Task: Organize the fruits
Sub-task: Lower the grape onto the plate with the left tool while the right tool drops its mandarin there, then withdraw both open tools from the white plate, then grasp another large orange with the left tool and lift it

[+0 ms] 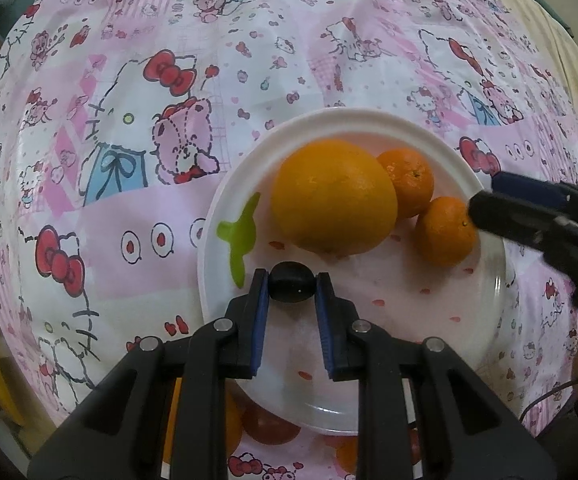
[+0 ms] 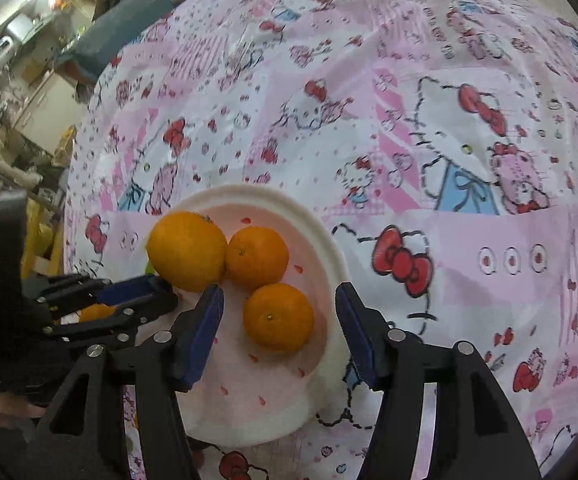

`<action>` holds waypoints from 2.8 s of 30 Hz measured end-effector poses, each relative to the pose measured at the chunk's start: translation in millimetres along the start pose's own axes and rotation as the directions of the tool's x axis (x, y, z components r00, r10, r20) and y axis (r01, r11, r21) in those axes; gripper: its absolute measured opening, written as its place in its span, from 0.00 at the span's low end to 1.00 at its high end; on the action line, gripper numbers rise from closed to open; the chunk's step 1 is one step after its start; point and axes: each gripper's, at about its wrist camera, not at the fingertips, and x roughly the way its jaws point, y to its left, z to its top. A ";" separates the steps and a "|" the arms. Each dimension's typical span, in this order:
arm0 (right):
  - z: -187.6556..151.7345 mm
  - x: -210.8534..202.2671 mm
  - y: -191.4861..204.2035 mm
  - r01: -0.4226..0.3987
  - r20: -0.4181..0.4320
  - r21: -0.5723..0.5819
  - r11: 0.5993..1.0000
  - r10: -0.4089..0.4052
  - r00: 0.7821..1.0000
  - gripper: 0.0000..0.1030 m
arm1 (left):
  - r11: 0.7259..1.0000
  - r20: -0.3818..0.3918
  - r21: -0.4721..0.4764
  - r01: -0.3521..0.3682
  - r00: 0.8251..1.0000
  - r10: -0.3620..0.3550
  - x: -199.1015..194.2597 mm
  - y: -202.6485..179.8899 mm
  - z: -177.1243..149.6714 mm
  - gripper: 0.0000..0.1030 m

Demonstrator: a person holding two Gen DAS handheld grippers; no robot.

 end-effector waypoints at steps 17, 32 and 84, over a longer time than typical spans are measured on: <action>-5.3 -31.4 -8.3 0.004 0.067 0.070 0.998 -0.009 0.998 0.61 | 1.000 0.100 -0.024 0.003 0.995 -0.001 -33.0 -0.7 -4.8 0.69; -41.9 -83.3 3.1 -0.073 0.173 0.136 0.988 0.049 0.984 0.81 | 1.000 0.222 -0.009 0.005 0.975 -0.003 -87.3 -2.0 -39.3 0.75; -131.2 -83.9 34.4 -0.138 0.170 0.277 0.951 0.093 0.981 0.88 | 0.883 0.097 -0.462 0.078 0.995 -0.037 -54.7 75.9 -98.0 0.77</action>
